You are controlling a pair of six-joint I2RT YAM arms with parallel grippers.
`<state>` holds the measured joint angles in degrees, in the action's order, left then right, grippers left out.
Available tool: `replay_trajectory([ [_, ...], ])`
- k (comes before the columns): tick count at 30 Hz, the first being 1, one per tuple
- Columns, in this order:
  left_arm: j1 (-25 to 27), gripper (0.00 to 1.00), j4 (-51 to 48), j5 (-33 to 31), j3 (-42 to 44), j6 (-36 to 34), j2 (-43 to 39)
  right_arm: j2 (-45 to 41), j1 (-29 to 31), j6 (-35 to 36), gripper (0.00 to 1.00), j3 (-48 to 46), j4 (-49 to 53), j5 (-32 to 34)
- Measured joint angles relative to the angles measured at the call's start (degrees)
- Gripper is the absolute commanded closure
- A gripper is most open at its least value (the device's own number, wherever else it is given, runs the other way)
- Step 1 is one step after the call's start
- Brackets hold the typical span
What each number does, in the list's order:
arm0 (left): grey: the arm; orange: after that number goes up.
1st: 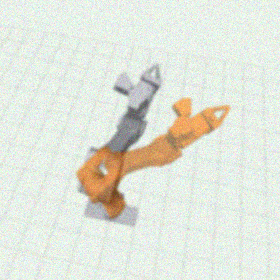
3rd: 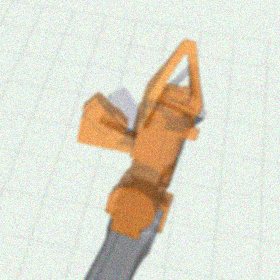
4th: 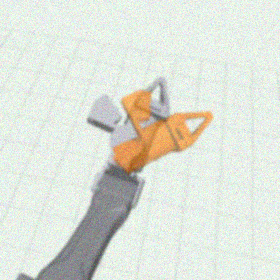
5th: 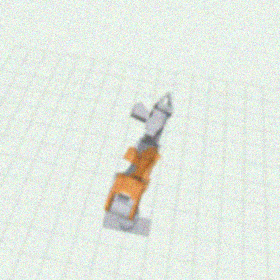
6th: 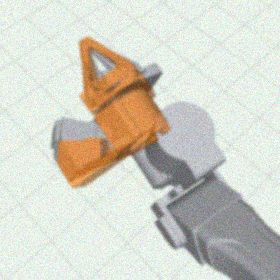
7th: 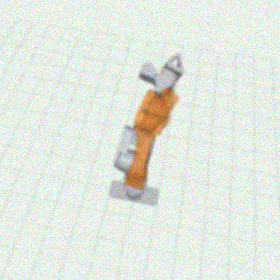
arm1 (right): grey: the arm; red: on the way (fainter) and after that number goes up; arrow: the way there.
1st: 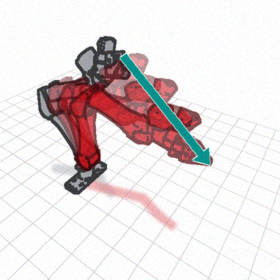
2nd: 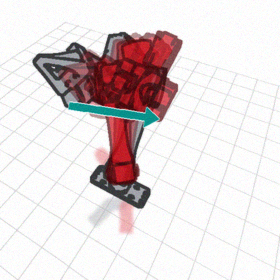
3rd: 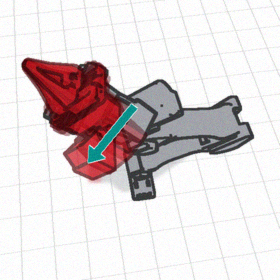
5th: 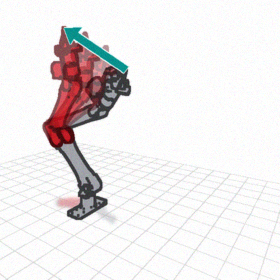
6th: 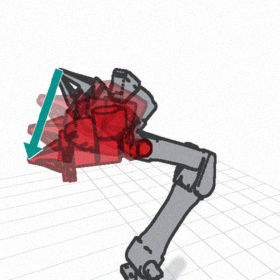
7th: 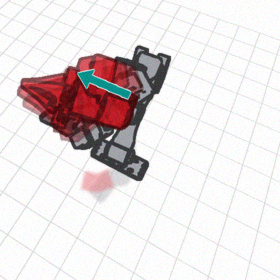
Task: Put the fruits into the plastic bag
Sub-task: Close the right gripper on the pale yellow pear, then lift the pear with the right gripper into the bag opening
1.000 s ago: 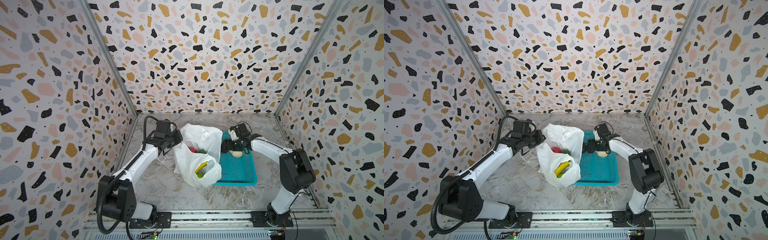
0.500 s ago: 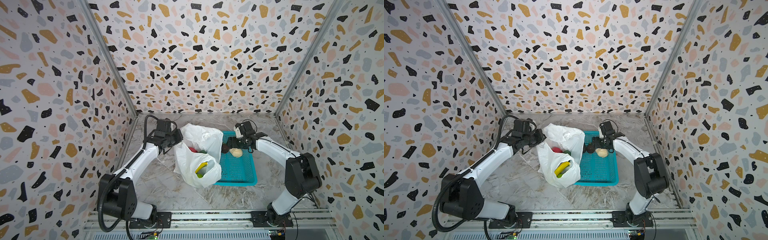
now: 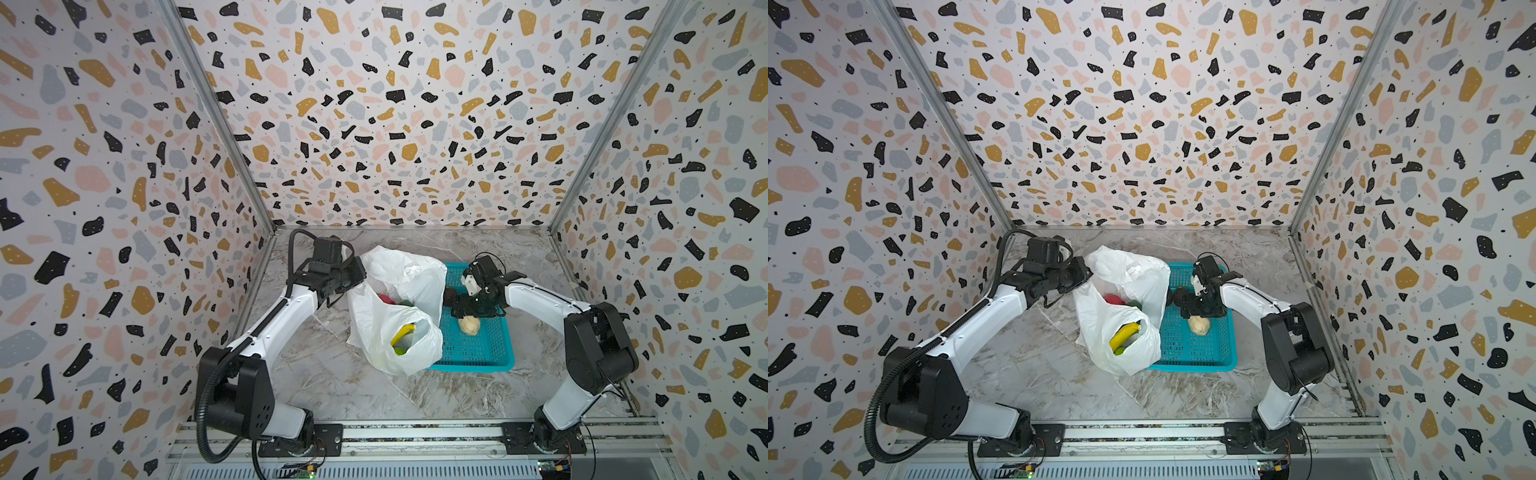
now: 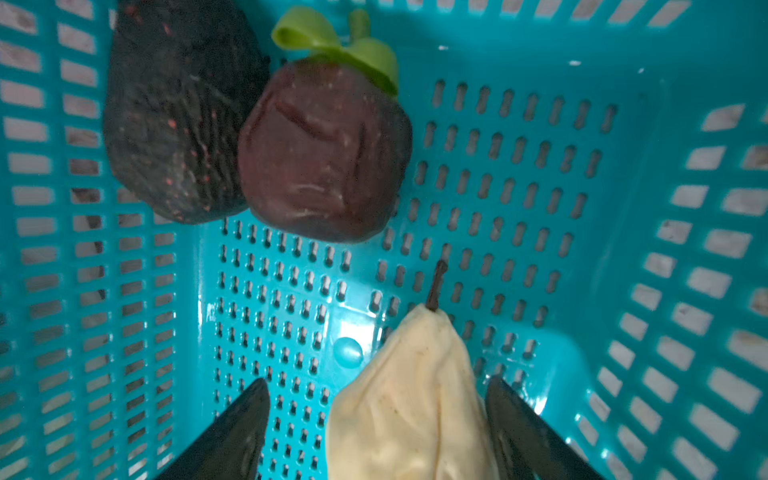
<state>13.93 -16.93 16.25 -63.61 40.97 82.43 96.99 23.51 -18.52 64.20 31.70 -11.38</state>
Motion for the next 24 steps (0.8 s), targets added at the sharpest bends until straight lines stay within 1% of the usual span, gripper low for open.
replay_trajectory([
  [7,0.0,1.0,0.5,0.0,-0.1,0.2,0.4,-1.3,0.1,0.5,0.15,-1.7,1.7,0.7],
  [9,0.0,1.0,0.5,0.0,-0.1,0.2,0.4,-1.6,0.2,0.7,0.16,-2.4,1.8,0.7],
  [11,0.0,1.0,0.7,0.0,-0.1,0.2,0.4,-1.7,0.4,0.8,0.18,-3.2,1.8,0.7],
  [12,0.0,1.0,0.7,0.0,-0.1,0.2,0.4,-1.7,0.4,0.9,0.21,-3.8,1.8,0.7],
  [14,0.0,1.0,0.7,0.0,-0.1,0.2,0.4,-1.7,0.5,1.0,0.3,-4.5,2.0,0.7],
  [17,0.0,1.0,0.7,0.2,-0.1,0.2,0.4,-1.7,0.6,1.4,0.48,-4.7,2.2,0.7],
  [18,0.0,1.0,0.7,0.2,-0.1,0.2,0.4,-1.7,0.6,1.4,0.51,-4.7,2.1,0.6],
  [19,0.0,1.0,0.7,0.3,-0.1,0.2,0.4,-1.8,0.6,1.4,0.54,-4.7,2.1,0.6],
  [21,0.0,1.0,0.8,0.8,-0.1,0.2,0.4,-2.7,0.7,1.5,0.54,-4.7,2.0,0.2],
  [24,0.0,1.0,1.4,1.7,-0.1,0.1,0.3,-7.2,1.1,2.0,0.55,-4.3,0.8,-1.5],
])
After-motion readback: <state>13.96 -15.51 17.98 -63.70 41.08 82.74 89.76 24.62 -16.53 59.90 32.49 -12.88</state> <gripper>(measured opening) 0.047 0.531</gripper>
